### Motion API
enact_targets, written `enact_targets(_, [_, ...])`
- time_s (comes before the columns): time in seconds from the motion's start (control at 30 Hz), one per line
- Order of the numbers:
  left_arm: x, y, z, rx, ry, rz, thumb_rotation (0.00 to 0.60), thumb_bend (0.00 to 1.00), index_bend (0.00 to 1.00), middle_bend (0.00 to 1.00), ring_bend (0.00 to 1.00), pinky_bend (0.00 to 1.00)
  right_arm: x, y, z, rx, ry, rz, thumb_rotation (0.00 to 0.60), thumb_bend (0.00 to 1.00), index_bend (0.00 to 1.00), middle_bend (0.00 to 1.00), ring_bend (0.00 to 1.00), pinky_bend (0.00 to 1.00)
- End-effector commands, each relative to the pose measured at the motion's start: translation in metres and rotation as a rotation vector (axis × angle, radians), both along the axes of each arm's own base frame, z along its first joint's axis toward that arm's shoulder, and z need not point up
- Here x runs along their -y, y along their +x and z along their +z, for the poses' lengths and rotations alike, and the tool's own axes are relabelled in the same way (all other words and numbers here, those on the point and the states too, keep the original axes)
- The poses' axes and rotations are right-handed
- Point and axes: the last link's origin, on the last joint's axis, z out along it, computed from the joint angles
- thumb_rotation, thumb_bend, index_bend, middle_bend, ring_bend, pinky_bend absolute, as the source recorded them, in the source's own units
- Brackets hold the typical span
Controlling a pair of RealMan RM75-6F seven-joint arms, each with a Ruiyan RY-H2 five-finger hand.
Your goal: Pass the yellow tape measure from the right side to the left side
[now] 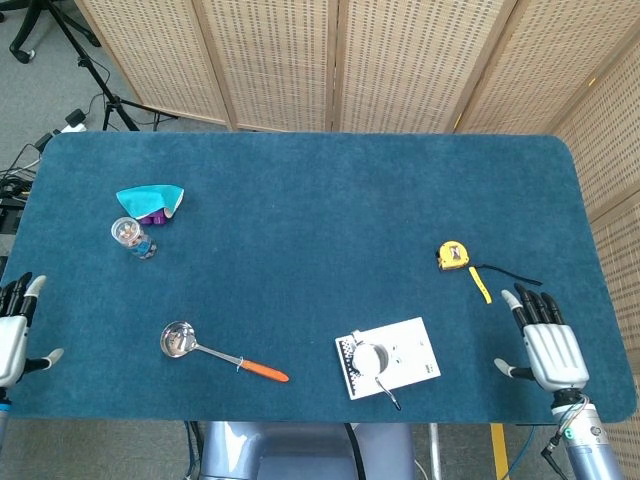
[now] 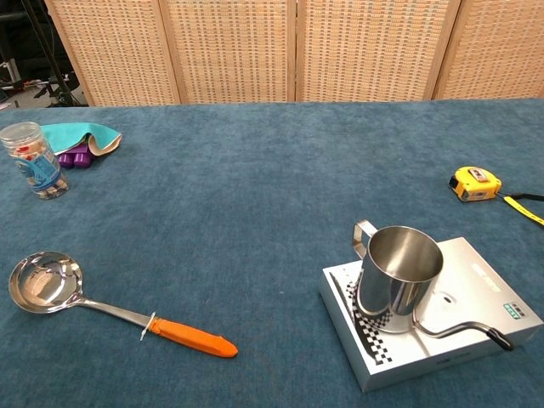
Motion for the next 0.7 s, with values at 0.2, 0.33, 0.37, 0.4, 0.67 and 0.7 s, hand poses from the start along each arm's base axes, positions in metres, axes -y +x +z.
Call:
enact_targets(0.2, [0.0, 0.001, 0.001, 0.006, 0.001, -0.004, 0.6, 0.06, 0.0, 0.0, 0.0, 0.0, 0.003, 0.002, -0.005, -0.006, 0.015, 0.005, 0.6, 0.1, 0.0, 0.0, 0.0, 0.0])
enact_targets(0.33, [0.001, 0.003, 0.0, 0.004, -0.003, -0.012, 0.6, 0.06, 0.0, 0.0, 0.0, 0.0, 0.015, 0.011, -0.007, 0.022, 0.011, 0.028, 0.6, 0.1, 0.0, 0.0, 0.0, 0.0])
enact_targets(0.37, [0.001, 0.003, -0.001, 0.005, -0.005, -0.013, 0.6, 0.06, 0.0, 0.0, 0.0, 0.0, 0.019, 0.013, -0.007, 0.025, 0.015, 0.033, 0.6, 0.1, 0.0, 0.0, 0.0, 0.0])
enact_targets(0.4, [0.001, 0.003, -0.001, 0.005, -0.007, -0.014, 0.6, 0.06, 0.0, 0.0, 0.0, 0.0, 0.024, 0.016, -0.007, 0.027, 0.02, 0.037, 0.6, 0.1, 0.0, 0.0, 0.0, 0.0])
enact_targets(0.67, [0.0, 0.004, -0.003, 0.005, -0.007, -0.019, 0.6, 0.06, 0.0, 0.0, 0.0, 0.0, 0.079, 0.05, -0.012, 0.009, 0.065, 0.092, 0.6, 0.1, 0.0, 0.0, 0.0, 0.0])
enact_targets(0.7, [0.0, 0.004, -0.004, 0.005, -0.008, -0.019, 0.6, 0.06, 0.0, 0.0, 0.0, 0.0, 0.088, 0.055, -0.015, 0.006, 0.083, 0.092, 0.6, 0.1, 0.0, 0.0, 0.0, 0.0])
